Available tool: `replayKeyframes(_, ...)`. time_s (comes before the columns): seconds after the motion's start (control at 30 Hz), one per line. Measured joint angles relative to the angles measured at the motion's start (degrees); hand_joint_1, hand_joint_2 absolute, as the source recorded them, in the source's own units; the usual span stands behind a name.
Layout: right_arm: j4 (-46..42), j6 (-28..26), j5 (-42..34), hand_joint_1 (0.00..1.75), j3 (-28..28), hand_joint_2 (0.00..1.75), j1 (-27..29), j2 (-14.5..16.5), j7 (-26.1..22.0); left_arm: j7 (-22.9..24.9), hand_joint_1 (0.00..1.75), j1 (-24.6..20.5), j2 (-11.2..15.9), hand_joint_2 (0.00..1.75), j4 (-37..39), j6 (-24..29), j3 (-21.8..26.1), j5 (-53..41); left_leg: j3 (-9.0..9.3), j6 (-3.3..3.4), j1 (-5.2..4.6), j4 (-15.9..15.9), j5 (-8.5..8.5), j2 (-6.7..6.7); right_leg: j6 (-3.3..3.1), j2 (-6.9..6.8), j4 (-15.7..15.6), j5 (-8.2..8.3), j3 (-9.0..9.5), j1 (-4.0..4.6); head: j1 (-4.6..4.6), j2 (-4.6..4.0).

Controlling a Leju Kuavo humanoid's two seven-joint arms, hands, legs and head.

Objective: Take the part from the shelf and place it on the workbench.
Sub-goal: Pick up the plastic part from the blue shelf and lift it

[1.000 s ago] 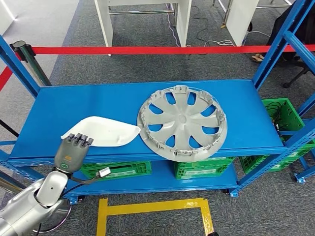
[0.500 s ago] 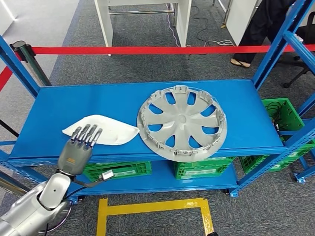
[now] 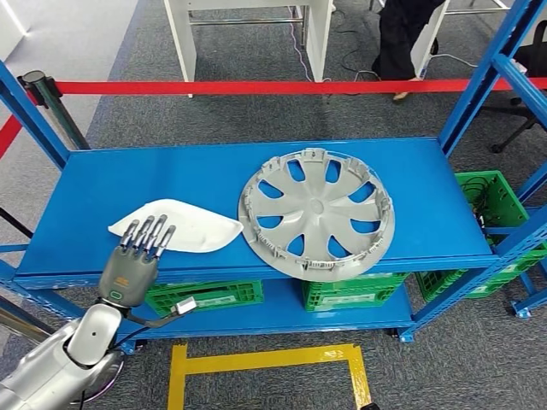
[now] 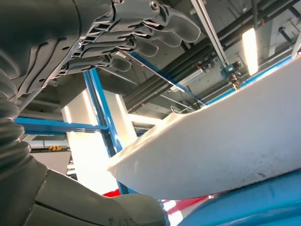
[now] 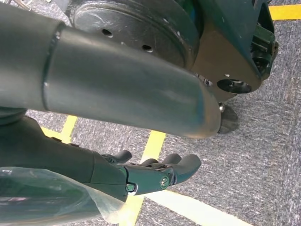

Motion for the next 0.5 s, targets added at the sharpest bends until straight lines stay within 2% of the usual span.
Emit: replayKeyframes(0.5,0.0,0.1,1.2,0.0,0.0,0.0,0.0,-0.1,0.6,1.7,0.0,0.7,0.5,1.75,0.4,1.0,1.3,0.0,0.0,0.0,0.0,0.0,0.0,0.0,0.0,-0.01,0.0,0.0,0.0,0.01,0.01,0.0)
